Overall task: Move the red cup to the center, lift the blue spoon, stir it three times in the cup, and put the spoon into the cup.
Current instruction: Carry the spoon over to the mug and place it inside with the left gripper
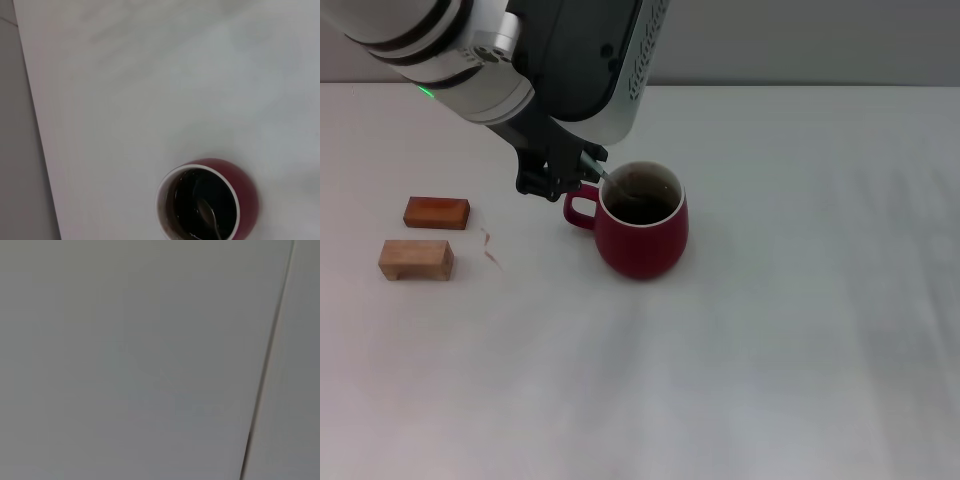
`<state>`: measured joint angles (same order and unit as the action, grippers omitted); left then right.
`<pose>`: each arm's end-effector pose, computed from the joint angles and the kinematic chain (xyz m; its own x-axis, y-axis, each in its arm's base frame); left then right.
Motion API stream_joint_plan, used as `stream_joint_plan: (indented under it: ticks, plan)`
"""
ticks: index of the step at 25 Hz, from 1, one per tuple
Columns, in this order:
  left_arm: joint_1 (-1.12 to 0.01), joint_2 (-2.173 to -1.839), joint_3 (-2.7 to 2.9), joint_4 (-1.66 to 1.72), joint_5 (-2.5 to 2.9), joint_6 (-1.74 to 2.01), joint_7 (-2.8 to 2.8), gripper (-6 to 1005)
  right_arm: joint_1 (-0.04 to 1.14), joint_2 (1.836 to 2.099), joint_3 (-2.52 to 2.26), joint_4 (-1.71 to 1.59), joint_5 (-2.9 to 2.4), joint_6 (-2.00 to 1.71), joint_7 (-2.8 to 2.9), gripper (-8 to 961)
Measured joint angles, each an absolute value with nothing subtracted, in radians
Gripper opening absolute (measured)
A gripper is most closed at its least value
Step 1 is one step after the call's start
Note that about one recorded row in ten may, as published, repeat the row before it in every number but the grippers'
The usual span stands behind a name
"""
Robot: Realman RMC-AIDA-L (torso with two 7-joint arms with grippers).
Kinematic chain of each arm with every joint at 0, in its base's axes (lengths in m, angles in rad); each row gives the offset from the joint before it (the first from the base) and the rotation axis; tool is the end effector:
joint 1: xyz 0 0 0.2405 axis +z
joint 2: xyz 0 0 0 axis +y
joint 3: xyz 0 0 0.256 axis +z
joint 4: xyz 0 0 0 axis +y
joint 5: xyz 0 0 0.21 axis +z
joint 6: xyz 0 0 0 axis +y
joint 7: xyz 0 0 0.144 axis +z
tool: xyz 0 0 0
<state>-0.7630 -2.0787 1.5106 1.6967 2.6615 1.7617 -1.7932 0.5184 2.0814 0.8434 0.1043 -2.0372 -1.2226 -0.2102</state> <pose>-0.0684 0.3429 0.0200 0.7322 -0.4015 -0.5502 -0.5237 -0.8483 -0.0779 0.3259 0.3537 0.0206 0.8778 0.1390 -0.4584 -0.4716 0.0829 -0.8779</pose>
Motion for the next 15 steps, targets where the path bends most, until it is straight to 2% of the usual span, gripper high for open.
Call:
stream_joint_plan:
  ticks: [15]
  plan:
    - [-0.787, -2.078, 1.581, 1.557, 2.661, 1.670, -1.772, 138, 0.488, 2.083, 0.842, 0.106, -2.037, -1.213, -0.210, 616]
